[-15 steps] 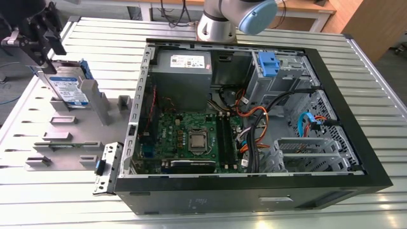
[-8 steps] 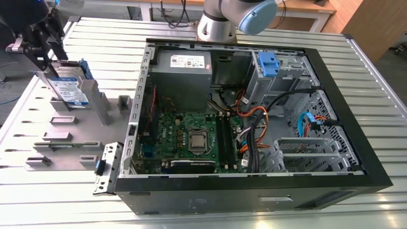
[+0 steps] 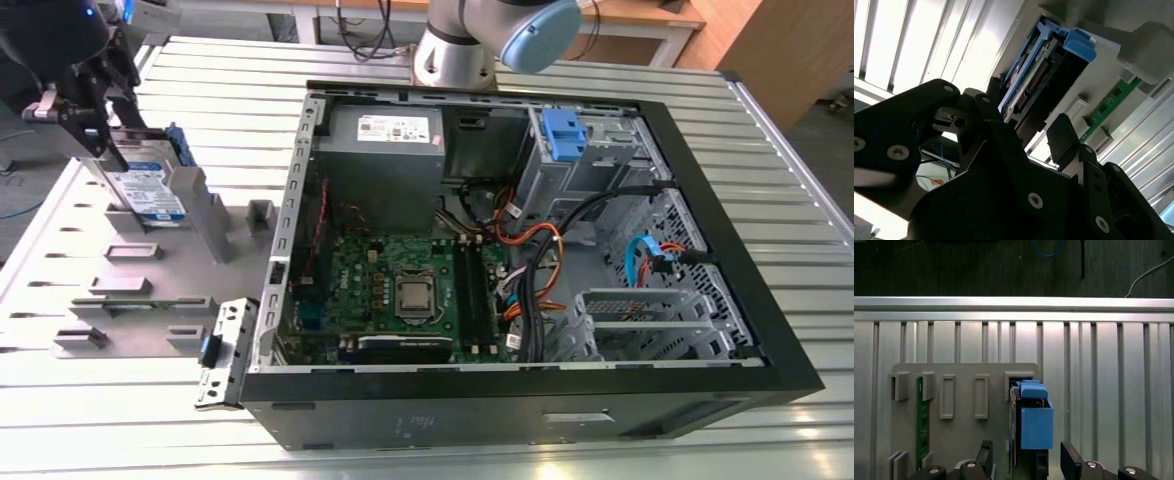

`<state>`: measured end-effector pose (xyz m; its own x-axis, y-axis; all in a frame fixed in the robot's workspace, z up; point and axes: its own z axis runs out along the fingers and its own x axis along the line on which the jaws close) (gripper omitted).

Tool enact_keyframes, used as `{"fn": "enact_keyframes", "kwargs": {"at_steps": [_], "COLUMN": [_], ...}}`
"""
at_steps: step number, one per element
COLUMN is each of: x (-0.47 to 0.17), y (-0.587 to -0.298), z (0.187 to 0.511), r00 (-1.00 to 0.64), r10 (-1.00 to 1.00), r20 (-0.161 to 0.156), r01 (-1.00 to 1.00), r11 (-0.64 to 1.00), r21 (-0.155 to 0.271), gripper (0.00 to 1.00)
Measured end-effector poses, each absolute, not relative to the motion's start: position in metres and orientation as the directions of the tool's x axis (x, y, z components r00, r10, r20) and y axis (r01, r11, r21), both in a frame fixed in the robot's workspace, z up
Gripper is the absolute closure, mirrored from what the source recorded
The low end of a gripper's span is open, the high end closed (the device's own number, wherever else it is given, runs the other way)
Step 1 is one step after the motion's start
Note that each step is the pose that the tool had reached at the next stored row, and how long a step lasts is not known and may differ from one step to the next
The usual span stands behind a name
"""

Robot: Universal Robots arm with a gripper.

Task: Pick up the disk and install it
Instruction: 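Pick up the disk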

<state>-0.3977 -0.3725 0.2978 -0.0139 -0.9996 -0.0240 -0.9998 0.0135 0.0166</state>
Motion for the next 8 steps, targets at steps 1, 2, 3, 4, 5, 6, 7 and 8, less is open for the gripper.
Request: {"fn": "enact_keyframes", "kwargs": {"at_steps": [1, 2, 3, 4, 5, 6, 7, 8], "x": [-0.3976, -0.3974, -0.3972, -0.3971, -0.3970, -0.3970, -0.3970, -0.3970], "y": [-0.3718, -0.3711, -0.3702, -0.3695, -0.3695, -0.3695, -0.3695, -0.3695], "z": [0.2975, 0.2972, 0.2970, 0.2968, 0.2968, 0.2968, 0.2968, 0.2968], "r00": [-0.014, -0.014, -0.014, -0.014, -0.014, -0.014, -0.014, -0.014], "r10": [-1.000, -1.000, -1.000, -1.000, -1.000, -1.000, -1.000, -1.000], "r20": [-0.024, -0.024, -0.024, -0.024, -0.024, -0.024, -0.024, -0.024], "r01": [-1.000, -1.000, -1.000, -1.000, -1.000, -1.000, -1.000, -1.000], "r11": [0.013, 0.013, 0.013, 0.013, 0.013, 0.013, 0.013, 0.013], "r21": [0.017, 0.017, 0.017, 0.016, 0.016, 0.016, 0.016, 0.016], "gripper": [0.36, 0.36, 0.36, 0.36, 0.36, 0.36, 0.36, 0.36]}}
